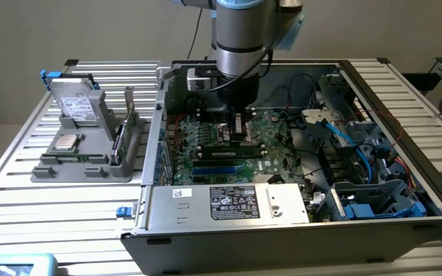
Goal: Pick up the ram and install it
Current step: 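Press down the ram until it locks into place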
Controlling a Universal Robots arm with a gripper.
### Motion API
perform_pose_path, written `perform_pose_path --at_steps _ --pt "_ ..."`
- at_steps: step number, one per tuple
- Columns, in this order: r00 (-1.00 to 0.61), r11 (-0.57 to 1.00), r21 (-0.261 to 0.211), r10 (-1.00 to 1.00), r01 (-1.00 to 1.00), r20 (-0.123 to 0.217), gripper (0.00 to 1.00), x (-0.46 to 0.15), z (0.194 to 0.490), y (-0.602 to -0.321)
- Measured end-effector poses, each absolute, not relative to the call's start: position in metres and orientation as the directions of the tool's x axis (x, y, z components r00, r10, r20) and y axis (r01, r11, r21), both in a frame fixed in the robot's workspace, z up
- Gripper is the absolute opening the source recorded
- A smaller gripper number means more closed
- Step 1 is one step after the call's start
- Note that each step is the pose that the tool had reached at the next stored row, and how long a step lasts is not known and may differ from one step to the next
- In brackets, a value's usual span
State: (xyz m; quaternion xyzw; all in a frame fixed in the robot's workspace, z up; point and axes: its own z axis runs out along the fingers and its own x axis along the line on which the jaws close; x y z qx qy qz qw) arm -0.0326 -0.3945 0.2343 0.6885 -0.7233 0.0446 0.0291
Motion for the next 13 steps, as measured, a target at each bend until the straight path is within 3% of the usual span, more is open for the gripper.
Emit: perform_pose_path --at_steps 13 --pt "-0.050 0.048 -0.026 -0.993 -0.998 0.103 0.11 -0.057 0.234 -0.395"
